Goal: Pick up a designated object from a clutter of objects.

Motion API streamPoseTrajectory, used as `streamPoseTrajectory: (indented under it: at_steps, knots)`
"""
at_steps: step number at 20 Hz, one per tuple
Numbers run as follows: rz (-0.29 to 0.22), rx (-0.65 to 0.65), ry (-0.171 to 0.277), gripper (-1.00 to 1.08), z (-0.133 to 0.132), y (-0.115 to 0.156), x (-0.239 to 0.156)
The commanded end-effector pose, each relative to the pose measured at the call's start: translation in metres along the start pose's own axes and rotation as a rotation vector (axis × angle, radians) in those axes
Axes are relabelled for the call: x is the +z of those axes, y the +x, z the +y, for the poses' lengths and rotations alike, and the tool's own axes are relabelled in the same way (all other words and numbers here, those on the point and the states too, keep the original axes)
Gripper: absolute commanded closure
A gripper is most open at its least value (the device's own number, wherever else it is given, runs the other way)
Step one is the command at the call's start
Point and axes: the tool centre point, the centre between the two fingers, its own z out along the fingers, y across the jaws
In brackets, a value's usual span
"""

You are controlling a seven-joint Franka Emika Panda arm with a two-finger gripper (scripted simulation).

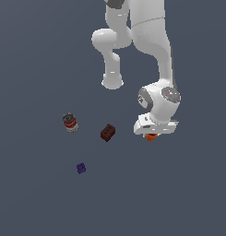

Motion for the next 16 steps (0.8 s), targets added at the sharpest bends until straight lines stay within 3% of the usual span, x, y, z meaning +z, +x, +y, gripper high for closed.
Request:
streamPoseTrajectory:
  at_steps: [1,9,16]
  knots:
    - [-0.001,0.000,0.000,1.08,0.000,0.000,0.001]
    - [0.000,0.000,0.000,1.08,0.001,0.002,-0.004]
    - [0.000,0.000,0.000,1.08,0.004,0.012,-0.033]
